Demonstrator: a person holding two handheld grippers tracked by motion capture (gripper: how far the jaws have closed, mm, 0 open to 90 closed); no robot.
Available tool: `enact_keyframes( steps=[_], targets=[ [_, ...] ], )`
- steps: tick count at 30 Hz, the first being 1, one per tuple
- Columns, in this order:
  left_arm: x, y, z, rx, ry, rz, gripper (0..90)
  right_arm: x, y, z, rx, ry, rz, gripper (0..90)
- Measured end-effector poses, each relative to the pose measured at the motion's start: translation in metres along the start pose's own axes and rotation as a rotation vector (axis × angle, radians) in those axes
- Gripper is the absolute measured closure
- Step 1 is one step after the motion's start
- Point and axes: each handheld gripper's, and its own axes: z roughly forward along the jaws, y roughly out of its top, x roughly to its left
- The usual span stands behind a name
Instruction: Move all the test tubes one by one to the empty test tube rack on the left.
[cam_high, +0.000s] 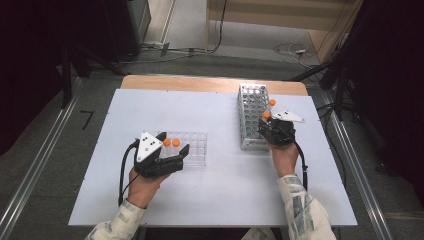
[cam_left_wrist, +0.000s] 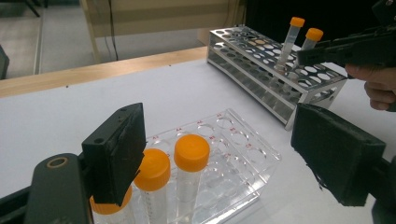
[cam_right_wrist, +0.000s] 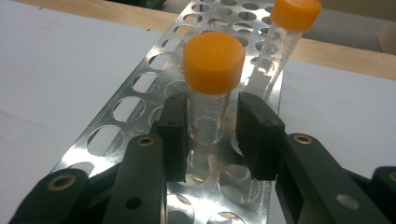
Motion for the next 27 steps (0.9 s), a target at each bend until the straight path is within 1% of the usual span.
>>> enact_keyframes(
  steps=[5,13,17,20,22,27],
  targets=[
    [-0.001,-0.001,0.001,0.004,-0.001,-0.001,19.2,0.001,0.000,0.002,-0.014,-0.001,-0.007,69.3],
    [0.000,-0.001,0.000,0.002,-0.002,-0.002,19.2,0.000,0.001,0.001,-0.021,0.003,0.008,70.7],
    [0.000,-0.001,0.001,0.001,-0.001,-0.005,19.1,0.000,0.005,-0.004,-0.037,0.006,0.005,70.8],
    [-0.001,-0.001,0.000,0.002,-0.001,-0.002,19.1,0.000,0.011,-0.010,-0.055,0.005,-0.003,70.8],
    [-0.001,-0.001,0.000,0.002,-0.001,-0.003,19.1,0.001,0.015,-0.014,-0.067,0.001,-0.017,70.8],
    [-0.001,-0.001,0.000,0.002,0.001,-0.003,19.1,0.000,0.024,-0.023,-0.089,-0.003,-0.022,70.8]
  ],
)
